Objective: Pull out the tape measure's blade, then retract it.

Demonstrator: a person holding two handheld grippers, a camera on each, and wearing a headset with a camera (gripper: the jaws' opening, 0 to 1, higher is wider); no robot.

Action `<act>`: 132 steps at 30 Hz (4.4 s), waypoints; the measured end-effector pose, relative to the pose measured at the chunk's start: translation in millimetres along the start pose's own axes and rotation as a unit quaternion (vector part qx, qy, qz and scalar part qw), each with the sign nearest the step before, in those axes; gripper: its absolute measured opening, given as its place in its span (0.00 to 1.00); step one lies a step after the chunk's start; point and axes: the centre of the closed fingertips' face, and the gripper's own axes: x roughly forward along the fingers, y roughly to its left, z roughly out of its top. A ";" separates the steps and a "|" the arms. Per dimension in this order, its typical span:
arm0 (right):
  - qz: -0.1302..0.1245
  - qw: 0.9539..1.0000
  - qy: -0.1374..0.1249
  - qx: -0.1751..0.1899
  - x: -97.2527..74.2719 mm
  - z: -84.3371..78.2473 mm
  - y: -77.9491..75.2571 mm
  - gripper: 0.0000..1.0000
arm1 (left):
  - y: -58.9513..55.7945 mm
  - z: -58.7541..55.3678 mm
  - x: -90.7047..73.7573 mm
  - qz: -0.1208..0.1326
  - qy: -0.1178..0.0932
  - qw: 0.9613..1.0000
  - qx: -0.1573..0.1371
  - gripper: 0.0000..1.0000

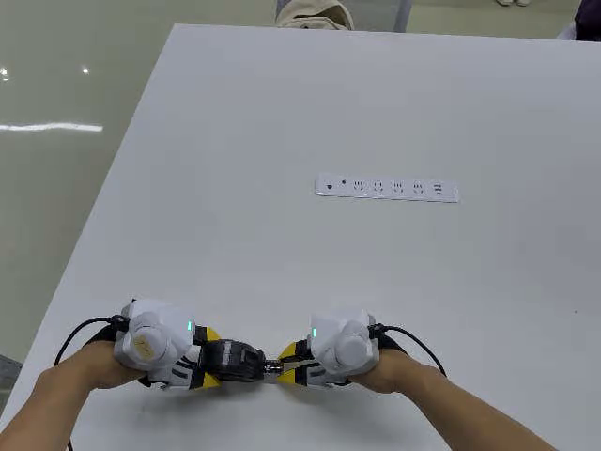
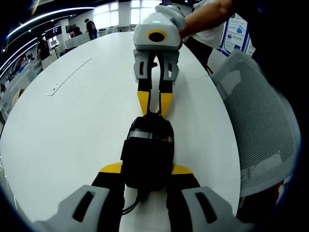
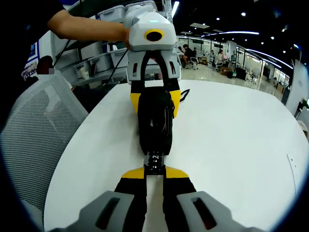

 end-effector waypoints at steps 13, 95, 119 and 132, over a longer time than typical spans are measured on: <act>0.001 1.000 -0.001 -0.001 -5.9 -4.1 1.5 0.09 | -0.7 0.6 1.0 -0.002 0.002 1.000 0.000 0.29; 0.006 1.000 0.004 -0.002 -46.6 -33.4 5.5 0.09 | -4.2 2.8 6.1 -0.010 0.005 1.000 -0.002 0.29; 0.007 1.000 0.004 0.007 -60.7 -42.3 7.8 0.09 | -4.9 4.1 5.8 -0.011 0.004 1.000 -0.003 0.29; 0.007 1.000 0.006 0.010 -67.5 -47.5 6.2 0.09 | -4.6 3.8 5.7 -0.013 0.003 1.000 -0.004 0.29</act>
